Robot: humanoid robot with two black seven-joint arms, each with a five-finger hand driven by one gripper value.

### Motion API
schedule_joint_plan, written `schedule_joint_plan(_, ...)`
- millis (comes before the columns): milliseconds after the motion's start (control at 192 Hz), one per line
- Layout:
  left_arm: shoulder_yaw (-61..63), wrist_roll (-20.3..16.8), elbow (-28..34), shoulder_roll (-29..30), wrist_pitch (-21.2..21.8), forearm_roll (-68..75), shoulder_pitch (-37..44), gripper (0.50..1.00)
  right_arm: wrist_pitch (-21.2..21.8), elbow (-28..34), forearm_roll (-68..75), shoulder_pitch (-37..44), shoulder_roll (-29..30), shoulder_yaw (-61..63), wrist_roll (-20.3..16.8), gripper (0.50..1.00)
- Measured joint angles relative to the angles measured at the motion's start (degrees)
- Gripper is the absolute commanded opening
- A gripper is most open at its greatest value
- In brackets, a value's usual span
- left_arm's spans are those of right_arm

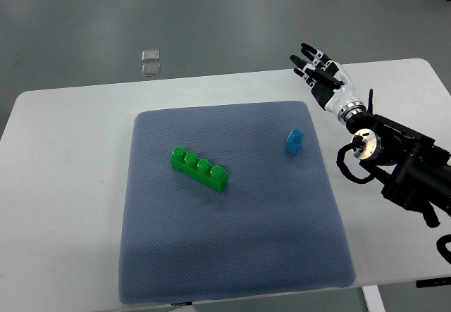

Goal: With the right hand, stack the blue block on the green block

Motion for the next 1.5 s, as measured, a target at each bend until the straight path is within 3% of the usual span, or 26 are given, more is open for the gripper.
schedule_joint_plan(1299,0.2,-0.1,0.2,0.0,0.1,-0.1,0.0,1.0,-0.1,1.1,-1.0,1.1,-1.4,1.0,-0.1,0.913)
schedule_joint_plan(1502,0.2,-0.1,0.2,0.0,0.1,-0.1,0.0,1.0,-0.1,3.5,-16.1,3.7,-4.2,-0.2,-0.2,0.913)
